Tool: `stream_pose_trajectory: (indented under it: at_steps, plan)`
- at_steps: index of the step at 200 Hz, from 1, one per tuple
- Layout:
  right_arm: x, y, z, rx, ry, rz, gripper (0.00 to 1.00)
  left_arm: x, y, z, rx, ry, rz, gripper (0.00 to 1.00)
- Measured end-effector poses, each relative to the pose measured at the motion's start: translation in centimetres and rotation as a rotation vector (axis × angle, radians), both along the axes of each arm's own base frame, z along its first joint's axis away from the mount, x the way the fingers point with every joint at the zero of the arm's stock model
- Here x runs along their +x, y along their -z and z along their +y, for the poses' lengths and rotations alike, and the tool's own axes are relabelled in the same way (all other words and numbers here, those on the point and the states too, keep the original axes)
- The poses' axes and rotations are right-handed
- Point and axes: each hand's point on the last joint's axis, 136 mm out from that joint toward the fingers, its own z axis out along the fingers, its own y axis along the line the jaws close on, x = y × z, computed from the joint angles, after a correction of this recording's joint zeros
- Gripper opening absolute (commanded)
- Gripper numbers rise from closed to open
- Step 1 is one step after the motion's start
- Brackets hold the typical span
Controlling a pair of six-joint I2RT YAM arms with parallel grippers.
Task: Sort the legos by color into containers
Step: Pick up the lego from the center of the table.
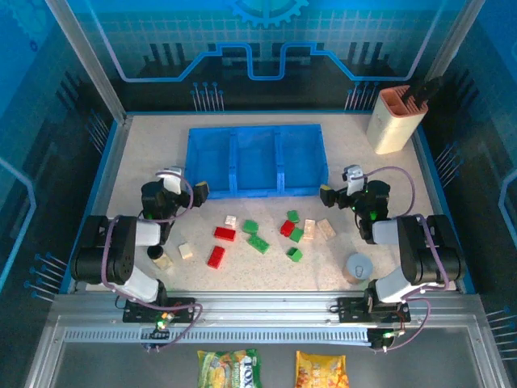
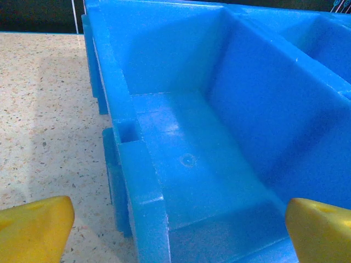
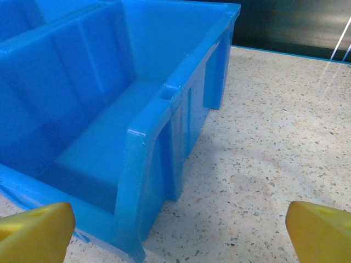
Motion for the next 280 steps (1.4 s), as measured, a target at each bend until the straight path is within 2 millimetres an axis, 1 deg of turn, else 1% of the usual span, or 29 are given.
stream_pose_trajectory:
  at_steps: [52, 82, 120, 231, 246, 280]
  plan:
    - [0.0, 0.0, 0.0, 0.0, 0.0, 0.0, 1.0, 0.0, 0.0, 0.0, 0.0, -0.001, 0.0, 0.99]
    - [0.0, 0.0, 0.0, 0.0, 0.0, 0.0, 1.0, 0.2, 0.1, 0.7, 0.009, -0.04, 0.002, 0.99]
    - [0.0, 0.0, 0.0, 0.0, 0.001, 0.0, 1.0, 0.2, 0.1, 1.0, 0.016, -0.059, 0.003, 0.99]
    - [0.0, 0.0, -0.1, -0.001, 0.003, 0.001, 1.0, 0.2, 0.1, 1.1, 0.017, -0.063, 0.004, 0.99]
    - [0.0, 0.0, -0.1, -0.003, 0.007, 0.005, 1.0, 0.1, -0.1, 1.1, 0.017, -0.062, 0.006, 0.99]
    - [0.0, -0.4, -0.4, -0.012, 0.023, -0.007, 1.0, -0.3, -1.2, 1.1, 0.018, -0.063, -0.003, 0.99]
